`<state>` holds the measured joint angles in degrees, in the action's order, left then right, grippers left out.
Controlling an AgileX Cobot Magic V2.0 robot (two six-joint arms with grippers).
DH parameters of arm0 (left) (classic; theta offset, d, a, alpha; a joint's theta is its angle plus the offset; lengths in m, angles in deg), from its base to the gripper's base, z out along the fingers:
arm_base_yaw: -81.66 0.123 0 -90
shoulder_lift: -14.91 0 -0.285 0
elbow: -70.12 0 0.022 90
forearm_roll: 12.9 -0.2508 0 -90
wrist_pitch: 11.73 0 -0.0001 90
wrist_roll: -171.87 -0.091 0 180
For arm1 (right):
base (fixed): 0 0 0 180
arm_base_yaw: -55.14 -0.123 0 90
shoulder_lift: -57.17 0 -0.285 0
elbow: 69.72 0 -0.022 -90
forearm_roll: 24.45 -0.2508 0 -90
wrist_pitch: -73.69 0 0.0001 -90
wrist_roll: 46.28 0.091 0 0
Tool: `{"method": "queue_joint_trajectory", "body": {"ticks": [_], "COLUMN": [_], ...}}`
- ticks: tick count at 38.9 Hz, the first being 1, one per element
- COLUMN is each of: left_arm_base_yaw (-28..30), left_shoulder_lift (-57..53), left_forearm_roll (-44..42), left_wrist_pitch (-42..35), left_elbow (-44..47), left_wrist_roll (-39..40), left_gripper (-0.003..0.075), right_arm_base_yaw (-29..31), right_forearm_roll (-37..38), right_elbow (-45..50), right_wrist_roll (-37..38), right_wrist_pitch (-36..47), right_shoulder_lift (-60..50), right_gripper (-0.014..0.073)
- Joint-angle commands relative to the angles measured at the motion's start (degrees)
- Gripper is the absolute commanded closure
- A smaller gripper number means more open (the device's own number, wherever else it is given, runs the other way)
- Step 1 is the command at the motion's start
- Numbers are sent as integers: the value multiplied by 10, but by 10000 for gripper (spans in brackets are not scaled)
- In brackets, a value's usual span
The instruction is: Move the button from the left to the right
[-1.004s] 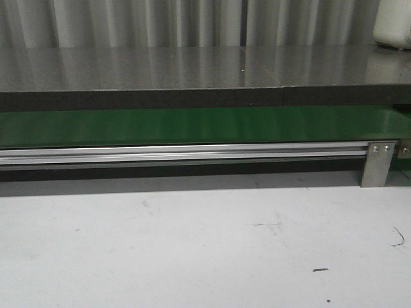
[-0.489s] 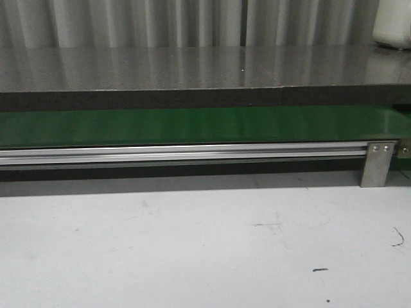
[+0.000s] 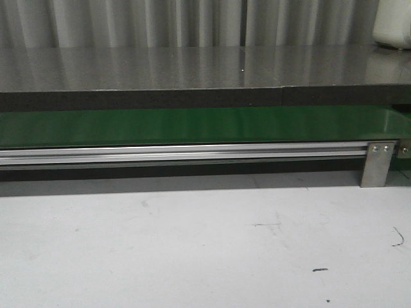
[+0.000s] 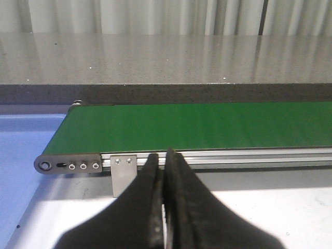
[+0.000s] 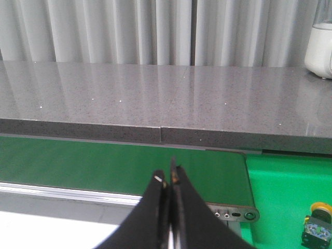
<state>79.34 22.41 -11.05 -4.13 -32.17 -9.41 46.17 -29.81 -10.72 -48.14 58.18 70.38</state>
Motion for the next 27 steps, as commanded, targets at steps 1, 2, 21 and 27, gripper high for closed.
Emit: {"method": "queue_joint_trajectory", "body": {"ticks": [1,2,21,27], "left_arm_base_yaw": [1,1,1,1], "left_shoulder_lift": [-10,-10,-10,-10], "left_forearm_roll": [1,1,1,1], "left_wrist_pitch": [-51,-51,-51,-51], "left_elbow": [17,17,17,17], "left_wrist_roll": [8,8,8,8], "left_gripper": [741,741,741,741], "right_arm_base_yaw": [0,1,65,65], "right_forearm_roll": [7,13,21,21], "right_elbow": [-4,3,193,193], "right_wrist_roll": [-2,-2,-2,-2], "right_wrist_pitch": [46,47,111,110], "right_shoulder_lift": [6,4,-70,-70], "right_gripper": [662,662,662,662]}}
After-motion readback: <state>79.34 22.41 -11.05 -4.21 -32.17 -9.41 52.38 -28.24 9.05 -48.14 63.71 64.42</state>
